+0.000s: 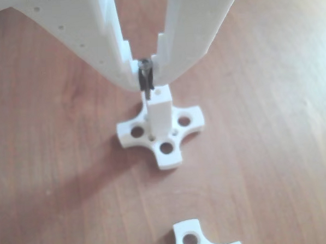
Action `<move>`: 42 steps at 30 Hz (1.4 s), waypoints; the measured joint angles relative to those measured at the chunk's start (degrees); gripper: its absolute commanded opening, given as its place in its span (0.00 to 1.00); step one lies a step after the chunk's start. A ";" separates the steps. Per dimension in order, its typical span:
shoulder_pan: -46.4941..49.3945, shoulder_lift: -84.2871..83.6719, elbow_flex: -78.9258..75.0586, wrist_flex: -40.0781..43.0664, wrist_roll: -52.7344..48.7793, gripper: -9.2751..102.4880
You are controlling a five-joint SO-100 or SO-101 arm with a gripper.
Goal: Grab the screw and set it in the hole.
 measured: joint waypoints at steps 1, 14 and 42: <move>0.00 0.00 0.00 0.00 0.00 0.04; 0.00 -1.05 -1.58 0.00 0.00 0.04; -0.88 -2.64 -2.81 0.00 0.09 0.04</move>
